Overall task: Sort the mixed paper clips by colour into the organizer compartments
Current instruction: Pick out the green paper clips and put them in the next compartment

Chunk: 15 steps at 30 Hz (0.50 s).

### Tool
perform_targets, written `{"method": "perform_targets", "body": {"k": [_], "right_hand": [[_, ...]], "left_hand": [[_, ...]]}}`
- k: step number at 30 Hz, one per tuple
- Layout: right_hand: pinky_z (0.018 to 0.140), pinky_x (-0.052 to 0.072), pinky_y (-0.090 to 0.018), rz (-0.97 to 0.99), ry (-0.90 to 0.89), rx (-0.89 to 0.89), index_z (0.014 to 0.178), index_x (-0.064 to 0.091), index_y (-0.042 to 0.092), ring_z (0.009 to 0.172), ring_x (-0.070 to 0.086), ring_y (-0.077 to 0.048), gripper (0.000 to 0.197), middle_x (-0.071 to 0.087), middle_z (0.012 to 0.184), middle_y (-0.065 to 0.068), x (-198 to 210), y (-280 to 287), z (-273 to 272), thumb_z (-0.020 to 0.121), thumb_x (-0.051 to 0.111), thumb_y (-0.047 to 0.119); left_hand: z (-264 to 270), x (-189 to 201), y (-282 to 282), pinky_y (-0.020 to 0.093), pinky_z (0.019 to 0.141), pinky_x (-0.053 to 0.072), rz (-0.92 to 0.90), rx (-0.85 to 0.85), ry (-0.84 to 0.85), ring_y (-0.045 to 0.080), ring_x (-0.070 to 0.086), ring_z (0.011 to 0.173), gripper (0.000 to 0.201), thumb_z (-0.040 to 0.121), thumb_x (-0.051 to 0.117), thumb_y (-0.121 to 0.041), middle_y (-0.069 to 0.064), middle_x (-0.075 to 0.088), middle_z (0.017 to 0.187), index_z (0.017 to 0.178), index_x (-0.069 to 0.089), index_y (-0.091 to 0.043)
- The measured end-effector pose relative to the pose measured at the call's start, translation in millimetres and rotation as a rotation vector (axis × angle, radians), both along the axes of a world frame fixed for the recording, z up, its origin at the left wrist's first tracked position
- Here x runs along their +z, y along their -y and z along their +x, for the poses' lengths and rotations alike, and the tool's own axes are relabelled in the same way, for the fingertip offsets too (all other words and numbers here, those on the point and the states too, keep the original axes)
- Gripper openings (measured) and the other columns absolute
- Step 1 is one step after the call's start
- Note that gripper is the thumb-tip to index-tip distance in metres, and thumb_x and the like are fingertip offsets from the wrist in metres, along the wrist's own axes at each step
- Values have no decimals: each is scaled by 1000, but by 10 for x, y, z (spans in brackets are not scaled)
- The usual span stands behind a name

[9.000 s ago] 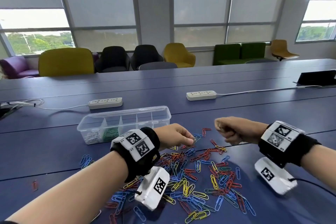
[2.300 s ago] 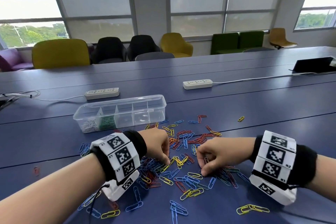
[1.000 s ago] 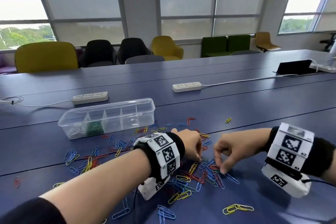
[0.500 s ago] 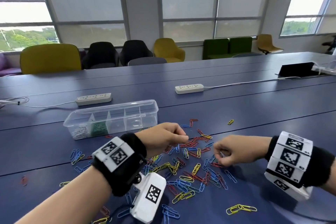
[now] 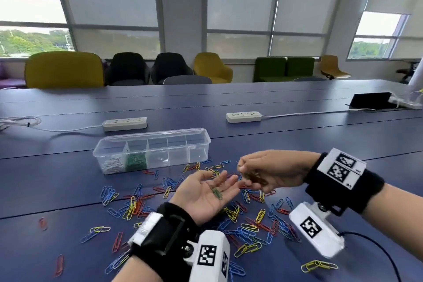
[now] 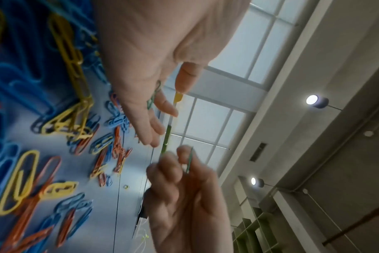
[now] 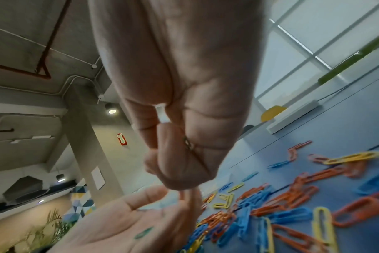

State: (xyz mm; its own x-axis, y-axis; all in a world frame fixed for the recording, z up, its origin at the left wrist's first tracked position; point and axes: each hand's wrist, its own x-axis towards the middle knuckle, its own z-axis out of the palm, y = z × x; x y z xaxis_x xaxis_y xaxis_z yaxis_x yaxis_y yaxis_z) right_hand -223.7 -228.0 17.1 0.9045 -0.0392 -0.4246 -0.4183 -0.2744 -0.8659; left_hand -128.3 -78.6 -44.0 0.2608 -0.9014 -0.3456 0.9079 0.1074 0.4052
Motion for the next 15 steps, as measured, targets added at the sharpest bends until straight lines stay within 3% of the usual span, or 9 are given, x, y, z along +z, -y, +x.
{"method": "perform_targets", "body": {"k": [2,5,8,11,15], "right_hand": [[41,34,-15,-29,7,5,79,44,14,52,48,-10,21,51,69,-4,16,-119,128,97,36,7],[42,44,-18,-71,29,29,79,47,9,52,57,-12,20,57,74,-11,33,-264,292,98,39,5],[65,52,-23,-290,71,114,84,56,7,64,60,-13,17,64,81,-8,64,-324,402,97,45,10],[74,52,-23,-477,128,181,96,64,6,73,61,-14,14,68,89,-9,107,-344,447,95,53,14],[89,53,-35,-492,141,254,110,64,3,96,66,-26,24,69,108,-17,93,-319,448,87,60,0]], "left_hand": [[-12,-75,46,57,66,51,-15,-5,-87,40,60,88,37,93,36,-19,27,58,87,86,55,11],[-23,-127,76,68,71,42,-69,12,-172,40,48,112,43,96,35,-24,29,55,105,94,53,15],[7,-119,64,67,71,42,-96,54,-187,54,57,95,47,98,32,-24,36,58,114,115,51,15],[21,-95,47,62,71,45,-107,83,-166,54,63,78,49,101,26,-25,37,62,103,108,55,14],[3,-67,27,61,69,49,-142,114,-185,50,61,92,50,101,24,-23,35,62,105,110,57,13]]}}
